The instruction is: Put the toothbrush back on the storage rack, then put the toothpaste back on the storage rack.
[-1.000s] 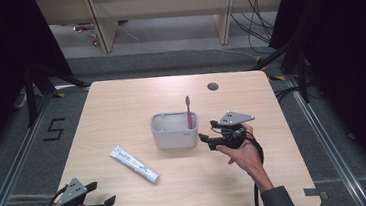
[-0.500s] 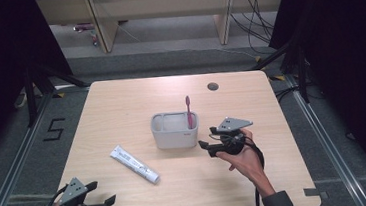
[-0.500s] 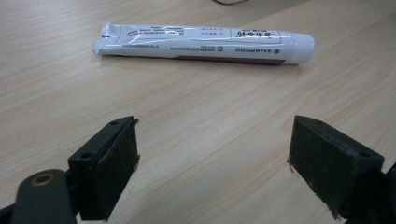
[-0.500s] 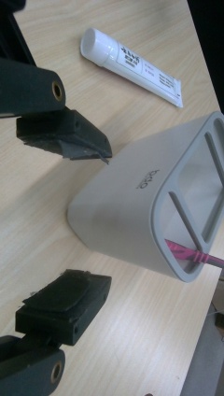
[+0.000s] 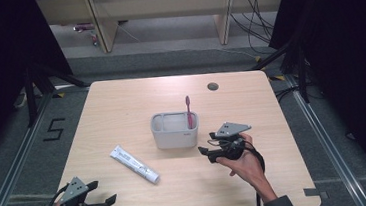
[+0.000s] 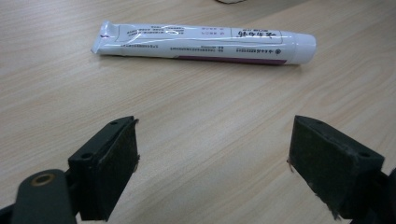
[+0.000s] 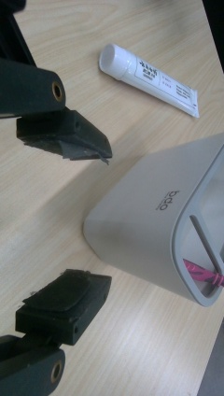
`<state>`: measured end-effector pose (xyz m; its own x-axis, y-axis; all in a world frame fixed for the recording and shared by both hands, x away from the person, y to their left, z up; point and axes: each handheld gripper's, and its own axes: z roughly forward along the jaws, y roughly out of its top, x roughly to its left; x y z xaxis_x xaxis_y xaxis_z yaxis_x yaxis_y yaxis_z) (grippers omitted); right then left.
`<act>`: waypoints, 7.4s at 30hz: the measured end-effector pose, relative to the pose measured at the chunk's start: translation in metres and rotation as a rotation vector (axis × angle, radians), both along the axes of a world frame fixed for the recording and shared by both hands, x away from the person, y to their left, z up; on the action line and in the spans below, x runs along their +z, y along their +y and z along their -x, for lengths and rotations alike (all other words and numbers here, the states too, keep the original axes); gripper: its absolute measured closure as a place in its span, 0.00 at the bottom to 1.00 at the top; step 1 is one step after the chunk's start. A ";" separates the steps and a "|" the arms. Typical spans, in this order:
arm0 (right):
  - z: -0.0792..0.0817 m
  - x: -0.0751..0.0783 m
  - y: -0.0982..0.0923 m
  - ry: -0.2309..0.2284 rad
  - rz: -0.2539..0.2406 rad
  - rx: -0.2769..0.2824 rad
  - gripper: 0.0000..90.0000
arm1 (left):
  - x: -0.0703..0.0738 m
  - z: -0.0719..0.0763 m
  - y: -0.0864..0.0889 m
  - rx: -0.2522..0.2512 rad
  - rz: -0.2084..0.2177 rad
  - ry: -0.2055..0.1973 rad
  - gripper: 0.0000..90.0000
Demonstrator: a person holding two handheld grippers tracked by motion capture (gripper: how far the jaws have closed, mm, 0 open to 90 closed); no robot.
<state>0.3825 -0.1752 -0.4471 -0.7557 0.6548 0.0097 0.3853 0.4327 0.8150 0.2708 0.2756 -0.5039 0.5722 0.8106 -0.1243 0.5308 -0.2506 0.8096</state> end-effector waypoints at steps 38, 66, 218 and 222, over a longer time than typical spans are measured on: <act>0.013 -0.009 0.015 0.053 0.066 0.030 0.38 | 0.001 0.004 0.005 0.017 -0.001 0.014 0.17; 0.043 -0.037 -0.032 0.123 0.095 -0.046 0.37 | 0.002 -0.007 0.006 0.063 0.031 0.026 0.17; 0.055 -0.044 -0.029 0.123 0.085 0.034 0.39 | 0.023 -0.130 -0.088 -0.009 -0.421 0.439 0.67; 0.054 -0.043 -0.030 0.132 0.093 0.043 0.39 | 0.029 -0.131 -0.085 -0.025 -0.419 0.426 0.68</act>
<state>0.3281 -0.2048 -0.4899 -0.7792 0.6246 0.0515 0.4659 0.5223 0.7142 0.4021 0.1908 -0.4747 0.5619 0.8270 -0.0195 0.7767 -0.5193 0.3564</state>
